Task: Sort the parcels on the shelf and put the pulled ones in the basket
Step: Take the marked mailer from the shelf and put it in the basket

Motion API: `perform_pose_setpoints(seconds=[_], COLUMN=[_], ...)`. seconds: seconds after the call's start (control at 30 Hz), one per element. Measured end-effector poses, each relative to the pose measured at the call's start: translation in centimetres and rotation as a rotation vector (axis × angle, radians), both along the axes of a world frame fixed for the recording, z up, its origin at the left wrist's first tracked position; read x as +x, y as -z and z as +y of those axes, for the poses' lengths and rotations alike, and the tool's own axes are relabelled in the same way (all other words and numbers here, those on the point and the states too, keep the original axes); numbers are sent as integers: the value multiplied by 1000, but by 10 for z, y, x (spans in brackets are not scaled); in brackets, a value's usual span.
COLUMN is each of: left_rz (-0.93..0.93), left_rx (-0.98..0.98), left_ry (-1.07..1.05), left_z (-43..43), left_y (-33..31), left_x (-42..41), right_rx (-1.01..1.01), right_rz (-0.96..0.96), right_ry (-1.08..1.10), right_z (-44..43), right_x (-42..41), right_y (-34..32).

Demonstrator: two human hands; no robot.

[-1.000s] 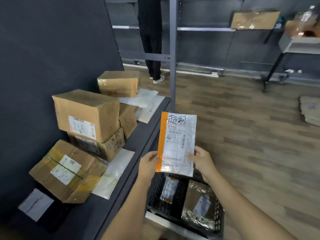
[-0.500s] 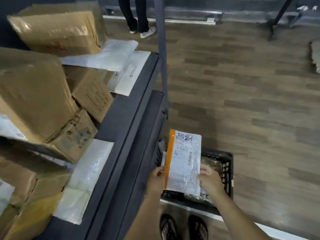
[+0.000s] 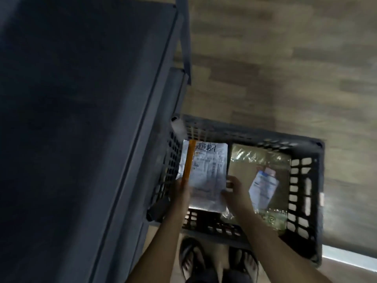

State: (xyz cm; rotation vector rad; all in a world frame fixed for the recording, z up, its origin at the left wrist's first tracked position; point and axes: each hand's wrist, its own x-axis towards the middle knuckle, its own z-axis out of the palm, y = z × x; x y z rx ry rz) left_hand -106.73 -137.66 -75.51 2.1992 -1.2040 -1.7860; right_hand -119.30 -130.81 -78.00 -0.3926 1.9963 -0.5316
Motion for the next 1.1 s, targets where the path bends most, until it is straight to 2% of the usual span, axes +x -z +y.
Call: perform_pose_setpoints(seconds=[0.13,0.2,0.37,0.47,0.57,0.7,0.83,1.0,1.1], left_rz=[22,-15,-135,-222,-268,-310,-359,-322,-259], left_rx=[24,-24,-55,-60,-35,-39,-35,-48,-65], left_ry=[-55,-35,35,79,133,118,178,228,215], left_z=[-26,-39,-54,-53,-54,-55,-53,-45,-37], left_y=[62,96,173,207,230,249,247,228,199], left_x=[-1,-4,-8,-8,-7,-6,-9,-4,2], right_rx=[-57,-102,-91,-58,-3,-55,-56,8,21], right_rz=[-62,-132,-122,-160,-167,-137,-150,-132,-99], right_ry=[10,-30,-13,50,-31,-108,-197,-93,-143], right_z=[-25,-28,-41,-52,-60,-65,-70,-56,-53], right_x=[16,23,32,34,37,37,37,30,26], right_y=[88,157,238,233,228,232,225,233,172])
